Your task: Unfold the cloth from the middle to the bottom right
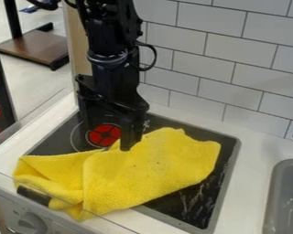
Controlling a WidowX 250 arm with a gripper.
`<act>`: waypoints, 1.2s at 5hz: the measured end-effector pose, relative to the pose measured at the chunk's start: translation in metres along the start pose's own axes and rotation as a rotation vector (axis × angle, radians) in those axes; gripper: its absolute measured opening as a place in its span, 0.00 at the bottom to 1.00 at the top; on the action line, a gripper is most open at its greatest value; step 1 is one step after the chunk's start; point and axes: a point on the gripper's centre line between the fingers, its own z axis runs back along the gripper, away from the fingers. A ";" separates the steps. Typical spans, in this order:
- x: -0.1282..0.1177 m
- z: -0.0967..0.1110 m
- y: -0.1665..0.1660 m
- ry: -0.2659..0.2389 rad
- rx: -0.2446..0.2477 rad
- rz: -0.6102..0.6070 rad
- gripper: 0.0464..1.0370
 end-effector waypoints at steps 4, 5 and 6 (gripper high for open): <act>0.022 -0.047 0.037 0.108 0.049 0.108 0.96; 0.027 -0.053 0.046 0.119 0.065 0.139 0.96; 0.028 -0.056 0.048 0.119 0.077 0.138 0.96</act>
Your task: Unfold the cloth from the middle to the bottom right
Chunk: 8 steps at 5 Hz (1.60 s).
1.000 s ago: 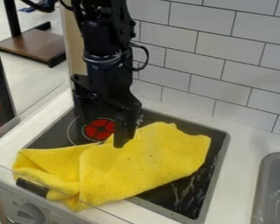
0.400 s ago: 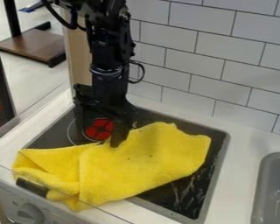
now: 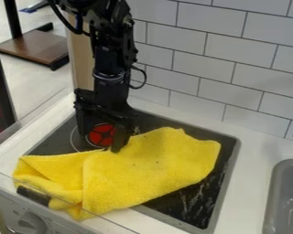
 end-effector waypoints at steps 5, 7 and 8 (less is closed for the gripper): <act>-0.007 -0.009 -0.010 0.001 0.015 0.014 0.01; -0.011 0.004 -0.014 0.003 -0.011 0.030 0.00; -0.014 0.036 -0.035 -0.051 -0.052 -0.022 0.00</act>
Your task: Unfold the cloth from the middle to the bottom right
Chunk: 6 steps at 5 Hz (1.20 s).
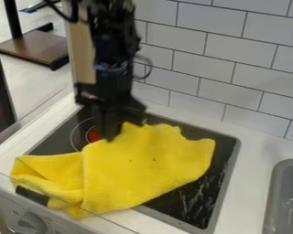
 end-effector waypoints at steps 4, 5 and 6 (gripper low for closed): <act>-0.054 0.004 -0.113 0.048 -0.053 -0.256 0.00; -0.058 -0.007 -0.131 0.060 -0.049 -0.304 0.00; -0.062 -0.023 -0.140 0.098 -0.049 -0.325 0.00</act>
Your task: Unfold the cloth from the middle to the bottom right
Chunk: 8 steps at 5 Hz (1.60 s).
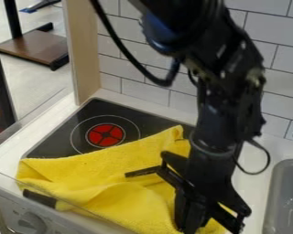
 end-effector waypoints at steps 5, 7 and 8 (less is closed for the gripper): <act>-0.002 0.010 0.002 0.020 -0.019 -0.035 0.97; -0.014 0.064 0.010 -0.108 -0.043 -0.034 0.96; -0.019 0.079 0.024 -0.195 0.058 0.020 0.96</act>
